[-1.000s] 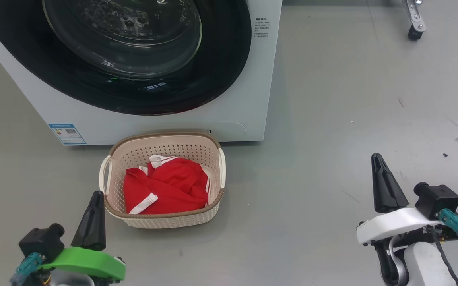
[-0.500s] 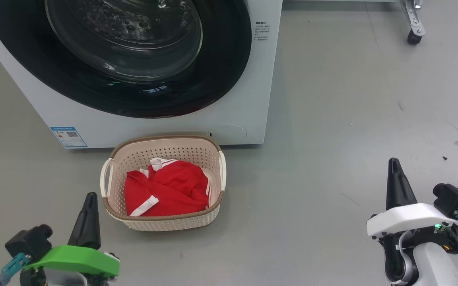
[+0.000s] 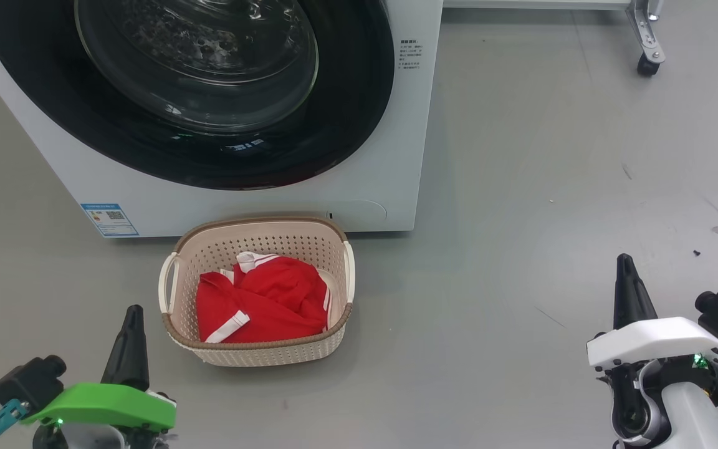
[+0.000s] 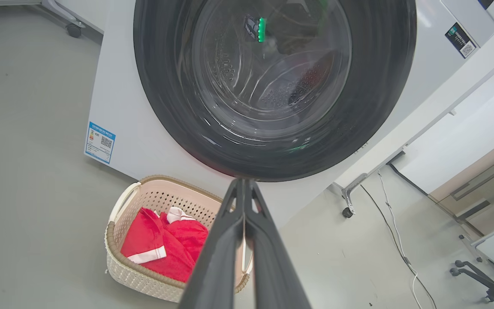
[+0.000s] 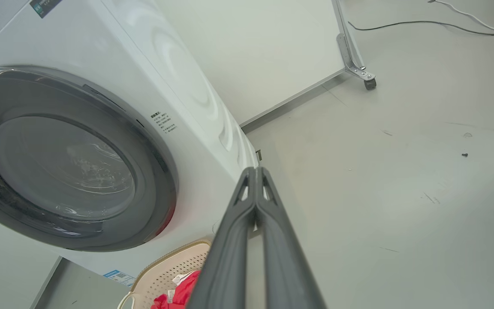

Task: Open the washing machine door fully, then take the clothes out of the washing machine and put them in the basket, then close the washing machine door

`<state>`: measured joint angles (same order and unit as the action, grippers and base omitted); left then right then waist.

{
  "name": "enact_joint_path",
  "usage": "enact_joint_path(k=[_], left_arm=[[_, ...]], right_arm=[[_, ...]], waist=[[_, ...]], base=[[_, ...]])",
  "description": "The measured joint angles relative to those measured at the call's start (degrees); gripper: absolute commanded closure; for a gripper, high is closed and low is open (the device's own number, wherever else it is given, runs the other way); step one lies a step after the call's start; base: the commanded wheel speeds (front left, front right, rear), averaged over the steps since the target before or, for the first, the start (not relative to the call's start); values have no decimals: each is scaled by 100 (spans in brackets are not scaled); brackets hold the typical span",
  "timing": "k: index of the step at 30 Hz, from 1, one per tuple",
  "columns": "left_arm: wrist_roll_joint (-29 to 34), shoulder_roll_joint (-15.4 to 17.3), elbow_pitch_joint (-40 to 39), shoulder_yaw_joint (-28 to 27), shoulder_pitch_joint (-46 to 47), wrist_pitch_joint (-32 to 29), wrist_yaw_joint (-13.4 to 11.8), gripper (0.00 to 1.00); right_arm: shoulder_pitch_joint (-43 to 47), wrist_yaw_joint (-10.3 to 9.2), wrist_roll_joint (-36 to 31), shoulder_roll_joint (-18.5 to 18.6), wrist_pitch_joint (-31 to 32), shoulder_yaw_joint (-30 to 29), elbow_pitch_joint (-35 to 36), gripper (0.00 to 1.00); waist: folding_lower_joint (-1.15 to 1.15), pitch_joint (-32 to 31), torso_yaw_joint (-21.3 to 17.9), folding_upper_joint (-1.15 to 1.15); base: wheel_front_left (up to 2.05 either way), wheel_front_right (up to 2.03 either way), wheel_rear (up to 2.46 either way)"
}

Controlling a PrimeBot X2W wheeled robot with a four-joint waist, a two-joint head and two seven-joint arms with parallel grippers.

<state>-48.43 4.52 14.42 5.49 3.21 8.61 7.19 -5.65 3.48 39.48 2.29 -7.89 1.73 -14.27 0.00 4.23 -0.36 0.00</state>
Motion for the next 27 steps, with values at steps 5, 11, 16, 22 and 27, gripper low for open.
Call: enact_joint_path(k=[5,11,16,22,27], left_arm=[[-259,0,1,-35,0,-88,0,100],[-571,0,3,-102,0,-156,0,100],[-828,0,5,-149,0,-254,0,100],[-1156,0,9,-181,0,-341,0,100],[-1446,0,15,-212,1,-405,0,100]], right_arm=[[0,35,309,0,76,-65,-8,100],[0,58,679,0,182,-129,-23,100],[0,78,987,-1,263,-177,-33,100],[0,99,1355,-1,358,-248,-44,100],[1,114,1661,-1,437,-302,-55,100]], waist=[[0,-24,2,0],[0,-53,4,0],[0,-77,6,0],[0,-106,9,0],[0,-130,10,0]], base=[[0,0,0],[0,0,0],[0,0,0],[0,0,0],[0,0,0]])
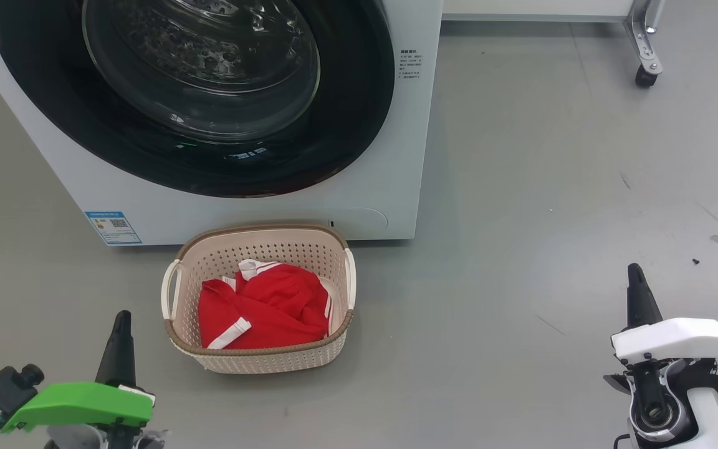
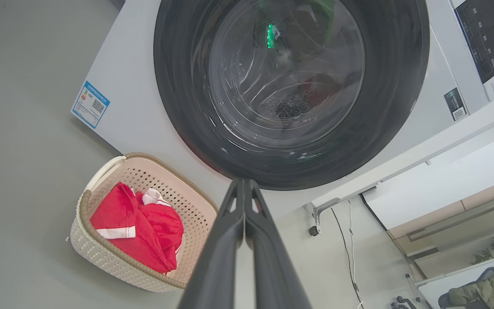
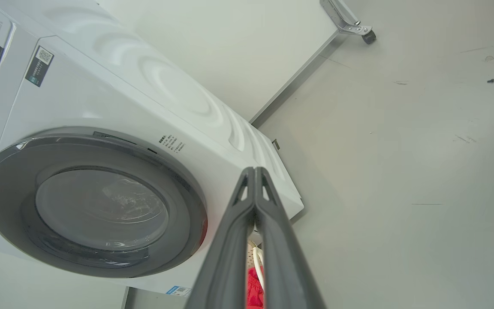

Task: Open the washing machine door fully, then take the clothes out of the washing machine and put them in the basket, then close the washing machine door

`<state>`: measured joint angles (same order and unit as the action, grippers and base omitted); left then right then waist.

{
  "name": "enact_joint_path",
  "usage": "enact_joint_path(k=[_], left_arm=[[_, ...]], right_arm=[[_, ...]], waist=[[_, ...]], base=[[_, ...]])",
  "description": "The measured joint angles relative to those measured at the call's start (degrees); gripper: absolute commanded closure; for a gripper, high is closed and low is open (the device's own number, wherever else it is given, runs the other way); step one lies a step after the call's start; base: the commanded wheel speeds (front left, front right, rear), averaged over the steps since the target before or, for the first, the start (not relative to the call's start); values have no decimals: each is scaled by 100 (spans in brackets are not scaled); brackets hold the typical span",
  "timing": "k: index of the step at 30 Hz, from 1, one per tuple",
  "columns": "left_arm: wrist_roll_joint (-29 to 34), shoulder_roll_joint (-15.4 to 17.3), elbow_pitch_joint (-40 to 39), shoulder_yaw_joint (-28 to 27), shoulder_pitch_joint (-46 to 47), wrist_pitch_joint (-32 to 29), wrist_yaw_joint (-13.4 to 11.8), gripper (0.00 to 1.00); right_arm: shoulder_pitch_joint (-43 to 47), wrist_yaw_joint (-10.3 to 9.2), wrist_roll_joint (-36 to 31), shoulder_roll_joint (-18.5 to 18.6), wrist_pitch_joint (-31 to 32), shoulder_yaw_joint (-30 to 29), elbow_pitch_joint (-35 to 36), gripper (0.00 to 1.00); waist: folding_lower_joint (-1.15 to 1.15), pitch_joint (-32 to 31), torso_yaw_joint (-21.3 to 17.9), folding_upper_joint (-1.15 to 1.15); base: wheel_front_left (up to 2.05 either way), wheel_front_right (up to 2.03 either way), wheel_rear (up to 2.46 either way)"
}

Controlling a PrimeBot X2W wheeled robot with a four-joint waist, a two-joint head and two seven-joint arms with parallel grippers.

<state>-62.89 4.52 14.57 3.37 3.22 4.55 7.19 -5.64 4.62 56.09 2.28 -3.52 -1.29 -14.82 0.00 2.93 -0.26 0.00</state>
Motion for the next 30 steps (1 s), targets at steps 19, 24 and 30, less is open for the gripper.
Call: enact_joint_path(k=[19,24,30], left_arm=[[-961,-4,34,-157,1,-275,0,100],[-1199,-8,42,-190,1,-350,0,100],[-1530,-11,62,-256,2,-421,0,100]], right_arm=[[4,81,1107,1,299,-192,-37,100],[7,86,1413,0,379,-235,-42,100],[23,97,1781,1,483,-308,-48,100]], waist=[[0,-87,8,0],[0,-111,10,0],[0,-140,13,0]], base=[[0,0,0],[0,0,0],[0,0,0]])
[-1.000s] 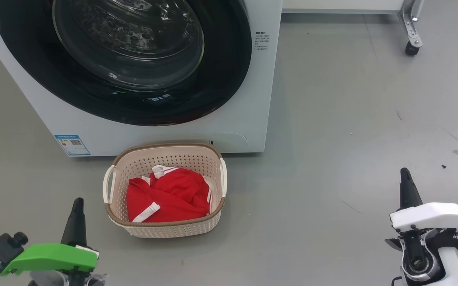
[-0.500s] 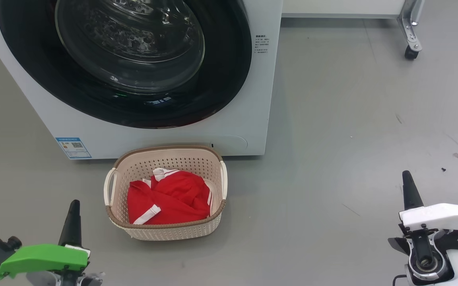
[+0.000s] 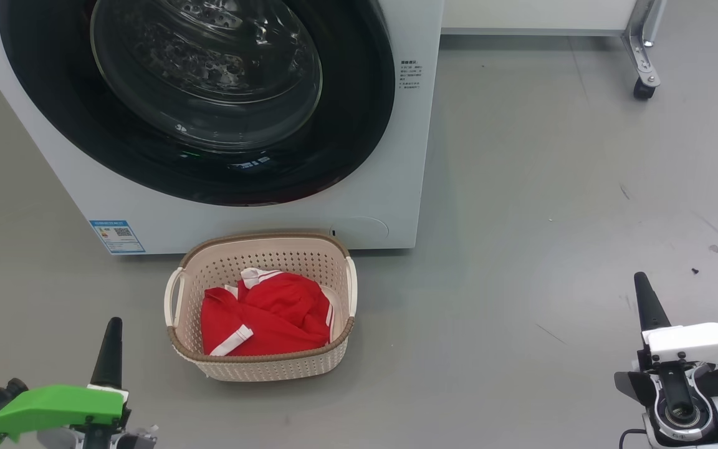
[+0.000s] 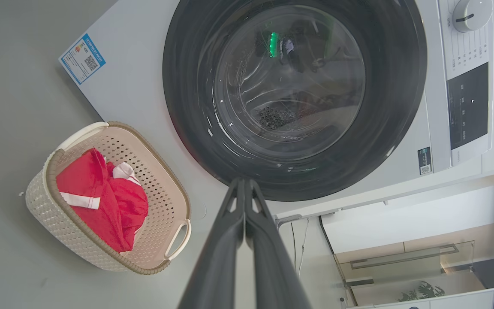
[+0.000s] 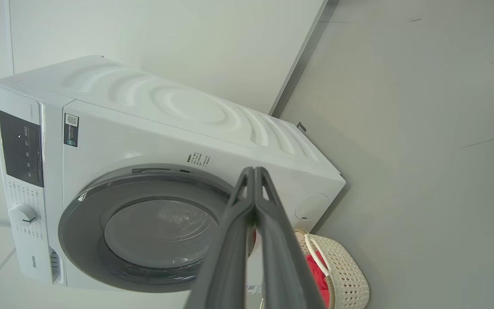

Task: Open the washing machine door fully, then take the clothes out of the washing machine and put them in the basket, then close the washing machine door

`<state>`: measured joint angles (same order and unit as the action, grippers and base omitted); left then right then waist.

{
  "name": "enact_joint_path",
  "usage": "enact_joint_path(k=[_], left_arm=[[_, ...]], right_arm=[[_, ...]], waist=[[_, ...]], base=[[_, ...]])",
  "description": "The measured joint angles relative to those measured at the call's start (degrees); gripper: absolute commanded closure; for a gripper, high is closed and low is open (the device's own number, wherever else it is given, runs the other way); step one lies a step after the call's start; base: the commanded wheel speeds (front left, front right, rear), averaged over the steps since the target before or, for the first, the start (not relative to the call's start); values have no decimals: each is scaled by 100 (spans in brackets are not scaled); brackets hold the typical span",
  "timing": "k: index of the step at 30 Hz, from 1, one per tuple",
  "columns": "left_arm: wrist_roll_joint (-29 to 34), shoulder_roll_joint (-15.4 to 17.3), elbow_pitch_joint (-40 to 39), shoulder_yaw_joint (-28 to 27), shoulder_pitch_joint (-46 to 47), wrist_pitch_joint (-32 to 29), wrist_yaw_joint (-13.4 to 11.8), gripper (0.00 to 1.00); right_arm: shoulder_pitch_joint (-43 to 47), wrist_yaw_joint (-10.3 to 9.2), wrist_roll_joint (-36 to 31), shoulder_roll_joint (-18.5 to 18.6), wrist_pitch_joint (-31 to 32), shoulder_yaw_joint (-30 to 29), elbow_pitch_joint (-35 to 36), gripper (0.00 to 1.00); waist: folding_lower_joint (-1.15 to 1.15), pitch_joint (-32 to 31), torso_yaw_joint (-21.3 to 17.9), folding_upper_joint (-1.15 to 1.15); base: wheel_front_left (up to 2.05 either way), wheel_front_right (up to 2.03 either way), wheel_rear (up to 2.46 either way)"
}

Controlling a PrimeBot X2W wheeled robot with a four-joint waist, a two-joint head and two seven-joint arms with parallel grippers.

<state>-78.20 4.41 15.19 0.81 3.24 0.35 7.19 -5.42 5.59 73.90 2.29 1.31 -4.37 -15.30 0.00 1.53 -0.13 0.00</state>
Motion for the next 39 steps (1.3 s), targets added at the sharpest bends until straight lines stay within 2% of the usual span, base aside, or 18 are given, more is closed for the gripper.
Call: enact_joint_path(k=[29,39], left_arm=[[-1524,-16,67,-244,8,-424,0,100],[-1611,-22,71,-250,15,-433,0,100]], right_arm=[[7,114,1768,-1,461,-296,-44,100],[8,136,1789,-1,468,-302,-47,100]], waist=[[0,-138,13,0],[0,-138,13,0]], base=[[0,0,0],[0,0,0]])
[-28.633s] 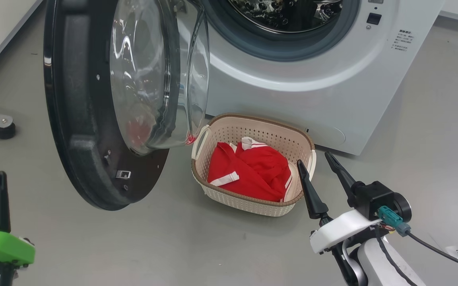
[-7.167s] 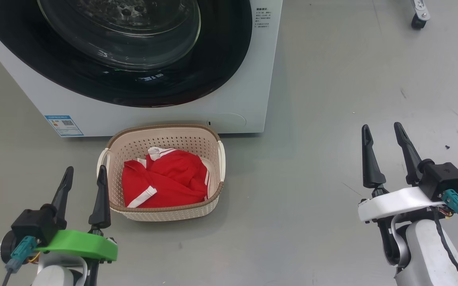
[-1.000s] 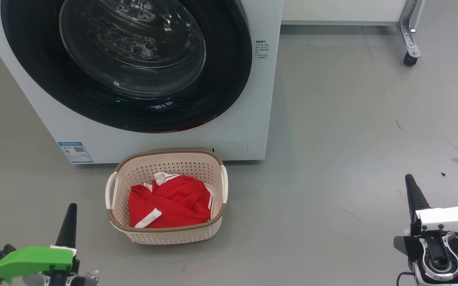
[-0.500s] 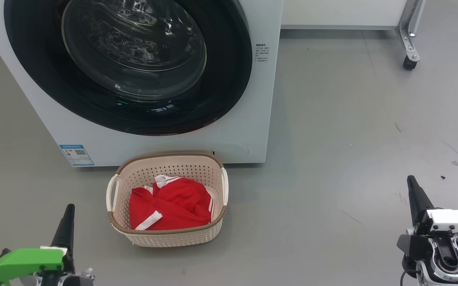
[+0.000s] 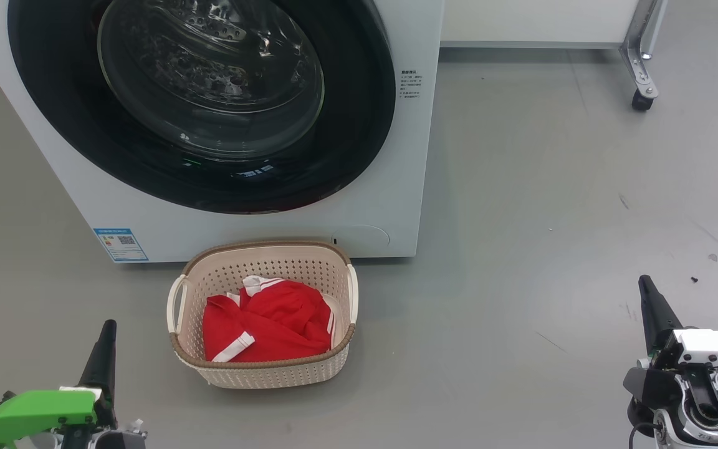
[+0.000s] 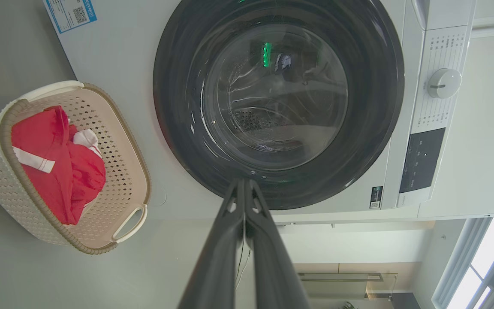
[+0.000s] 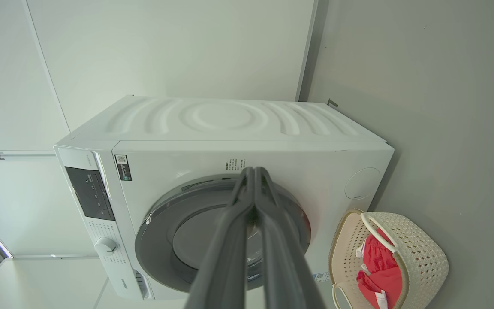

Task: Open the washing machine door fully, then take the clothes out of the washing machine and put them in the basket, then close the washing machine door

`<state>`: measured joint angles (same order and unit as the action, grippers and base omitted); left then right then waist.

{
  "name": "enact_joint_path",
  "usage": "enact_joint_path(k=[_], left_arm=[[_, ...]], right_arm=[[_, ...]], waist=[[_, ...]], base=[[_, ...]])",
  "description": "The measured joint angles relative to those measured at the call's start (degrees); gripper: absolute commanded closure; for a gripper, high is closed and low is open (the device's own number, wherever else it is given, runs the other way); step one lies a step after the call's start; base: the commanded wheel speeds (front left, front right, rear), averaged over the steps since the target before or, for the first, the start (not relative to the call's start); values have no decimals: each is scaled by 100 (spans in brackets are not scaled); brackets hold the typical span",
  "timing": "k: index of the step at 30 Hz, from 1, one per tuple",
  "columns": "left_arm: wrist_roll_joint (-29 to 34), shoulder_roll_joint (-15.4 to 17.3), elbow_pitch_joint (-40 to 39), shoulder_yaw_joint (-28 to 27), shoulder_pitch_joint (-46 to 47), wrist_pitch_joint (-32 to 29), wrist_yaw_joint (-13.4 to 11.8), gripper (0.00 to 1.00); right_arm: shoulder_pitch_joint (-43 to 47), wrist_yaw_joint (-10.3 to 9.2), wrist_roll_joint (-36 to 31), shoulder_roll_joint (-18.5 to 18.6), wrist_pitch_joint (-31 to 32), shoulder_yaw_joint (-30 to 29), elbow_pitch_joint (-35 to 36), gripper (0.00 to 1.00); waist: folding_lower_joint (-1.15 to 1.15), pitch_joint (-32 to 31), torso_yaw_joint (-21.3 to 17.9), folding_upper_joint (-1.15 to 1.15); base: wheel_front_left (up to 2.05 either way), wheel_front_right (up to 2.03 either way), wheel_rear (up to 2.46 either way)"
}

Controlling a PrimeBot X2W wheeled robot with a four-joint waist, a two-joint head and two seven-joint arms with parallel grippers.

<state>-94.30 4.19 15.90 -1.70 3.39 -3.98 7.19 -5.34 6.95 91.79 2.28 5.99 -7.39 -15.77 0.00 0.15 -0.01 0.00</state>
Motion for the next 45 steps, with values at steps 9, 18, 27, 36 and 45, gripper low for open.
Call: enact_joint_path(k=[9,18,27,36,45], left_arm=[[0,-2,3,-1,2,0,0,100],[0,-3,5,-2,3,0,0,100],[0,-4,7,-5,4,0,0,100],[0,-4,7,-7,5,0,0,100],[0,-5,7,-9,6,-1,0,100]], right_arm=[[1,0,0,0,0,-1,-1,100],[1,0,0,0,1,-1,-1,100],[1,0,0,0,1,-2,-1,100],[1,0,0,0,1,-2,-1,100],[2,0,0,0,1,-3,0,100]], waist=[[0,0,0,0],[0,0,0,0],[0,0,1,0],[0,0,1,0],[0,0,1,0]], base=[[0,0,0],[0,0,0],[0,0,0],[0,0,0],[0,0,0]])
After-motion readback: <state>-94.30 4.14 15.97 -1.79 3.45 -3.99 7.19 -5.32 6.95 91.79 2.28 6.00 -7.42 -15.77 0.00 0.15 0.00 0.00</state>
